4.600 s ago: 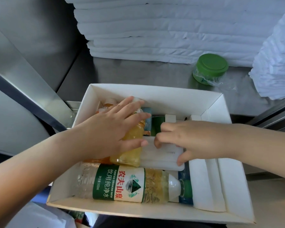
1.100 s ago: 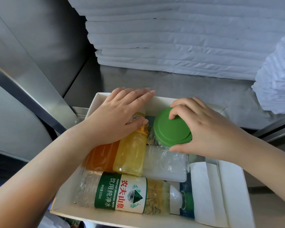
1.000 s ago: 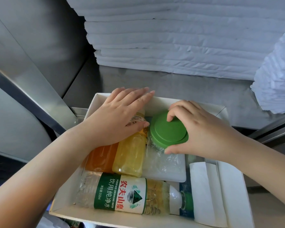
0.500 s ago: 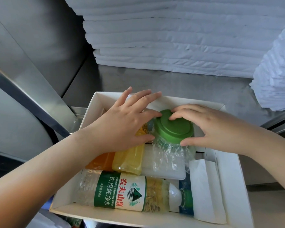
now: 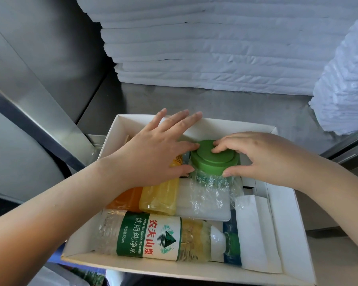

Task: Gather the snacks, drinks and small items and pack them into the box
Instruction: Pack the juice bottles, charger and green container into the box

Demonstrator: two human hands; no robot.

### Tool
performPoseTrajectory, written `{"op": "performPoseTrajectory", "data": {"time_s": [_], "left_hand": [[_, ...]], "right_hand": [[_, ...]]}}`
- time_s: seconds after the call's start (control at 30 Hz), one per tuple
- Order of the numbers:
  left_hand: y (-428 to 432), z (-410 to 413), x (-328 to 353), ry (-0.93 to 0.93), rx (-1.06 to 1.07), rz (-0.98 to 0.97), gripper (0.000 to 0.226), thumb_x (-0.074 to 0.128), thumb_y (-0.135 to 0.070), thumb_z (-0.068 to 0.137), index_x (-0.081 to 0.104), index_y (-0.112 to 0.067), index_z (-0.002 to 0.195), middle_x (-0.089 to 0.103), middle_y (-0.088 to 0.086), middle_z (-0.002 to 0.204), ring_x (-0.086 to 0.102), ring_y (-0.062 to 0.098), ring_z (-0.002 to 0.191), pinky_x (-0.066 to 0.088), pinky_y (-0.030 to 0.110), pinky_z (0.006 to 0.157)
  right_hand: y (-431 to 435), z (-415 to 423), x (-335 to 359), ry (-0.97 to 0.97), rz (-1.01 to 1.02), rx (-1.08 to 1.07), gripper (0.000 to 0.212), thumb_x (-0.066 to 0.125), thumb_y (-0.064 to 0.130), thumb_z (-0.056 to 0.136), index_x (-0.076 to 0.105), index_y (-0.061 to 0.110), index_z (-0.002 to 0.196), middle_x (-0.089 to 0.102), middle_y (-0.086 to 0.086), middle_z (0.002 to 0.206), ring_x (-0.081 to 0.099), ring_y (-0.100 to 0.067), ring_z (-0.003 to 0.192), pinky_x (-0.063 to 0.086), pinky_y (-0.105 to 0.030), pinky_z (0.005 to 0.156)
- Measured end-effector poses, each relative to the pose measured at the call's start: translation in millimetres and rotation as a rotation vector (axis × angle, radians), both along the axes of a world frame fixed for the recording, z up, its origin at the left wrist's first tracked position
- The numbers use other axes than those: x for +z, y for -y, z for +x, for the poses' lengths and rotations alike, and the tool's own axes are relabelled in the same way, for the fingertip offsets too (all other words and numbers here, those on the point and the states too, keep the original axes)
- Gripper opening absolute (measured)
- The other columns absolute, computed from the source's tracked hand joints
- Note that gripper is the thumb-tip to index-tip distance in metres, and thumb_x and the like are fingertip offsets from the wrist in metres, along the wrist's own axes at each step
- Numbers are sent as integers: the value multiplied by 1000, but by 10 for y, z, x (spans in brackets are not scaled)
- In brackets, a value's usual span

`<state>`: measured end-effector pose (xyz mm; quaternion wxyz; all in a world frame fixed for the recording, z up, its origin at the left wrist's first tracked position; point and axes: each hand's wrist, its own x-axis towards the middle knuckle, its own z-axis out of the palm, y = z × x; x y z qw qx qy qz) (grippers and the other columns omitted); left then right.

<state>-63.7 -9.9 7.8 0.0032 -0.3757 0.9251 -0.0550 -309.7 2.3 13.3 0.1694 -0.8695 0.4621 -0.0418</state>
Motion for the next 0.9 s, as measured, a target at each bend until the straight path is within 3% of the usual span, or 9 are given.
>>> {"op": "performPoseTrajectory", "data": {"time_s": [0.1,0.17,0.3,0.37,0.43,0.6,0.9], "left_hand": [[-15,93,14,36,-3,-2,60,19,-64,90,35,-37,142,-12,-4,157,-11,15,144,-9,40,116],[-60,217,13,57,33,-20,65,12,-66,91,24,-35,146,-11,-3,157,-12,16,144,-7,39,115],[-112,387,15,44,157,26,69,3,-66,90,7,-31,149,-11,-8,156,-16,13,143,-5,41,114],[-77,382,1,48,183,69,70,-5,-67,86,-8,-33,148,-25,-13,151,-28,9,138,-15,38,113],[-30,364,-21,56,190,93,70,-12,-67,82,-19,-34,144,-35,-16,145,-37,7,133,-21,36,110],[21,378,-34,3,178,151,72,-11,-69,82,-17,-35,144,-33,-19,145,-37,4,131,-20,35,111],[89,389,-52,9,160,184,72,-10,-72,81,-22,-34,141,-41,-22,138,-41,5,129,-22,34,109]], "right_hand": [[-99,-52,23,-12,-108,-30,47,48,63,78,53,40,120,45,28,131,28,19,112,27,-5,90],[-166,-124,46,68,-195,-93,45,42,59,84,56,34,118,49,22,129,36,10,116,32,-16,93],[-176,-240,-14,135,-235,-203,32,47,15,92,58,22,122,53,14,120,43,-4,115,25,-11,94],[-112,-238,-47,147,-217,-218,51,42,-12,84,56,17,124,52,12,114,47,-9,112,29,-15,95],[-37,-226,-42,187,-212,-239,68,34,-23,72,57,15,123,54,9,109,51,-10,105,38,-24,95],[24,-194,-68,219,-244,-264,71,29,-25,67,61,14,118,56,7,102,55,-12,99,45,-37,93],[-97,-39,-36,176,-249,-345,37,50,-3,88,59,13,121,54,5,107,52,-17,107,37,-25,93]]}}
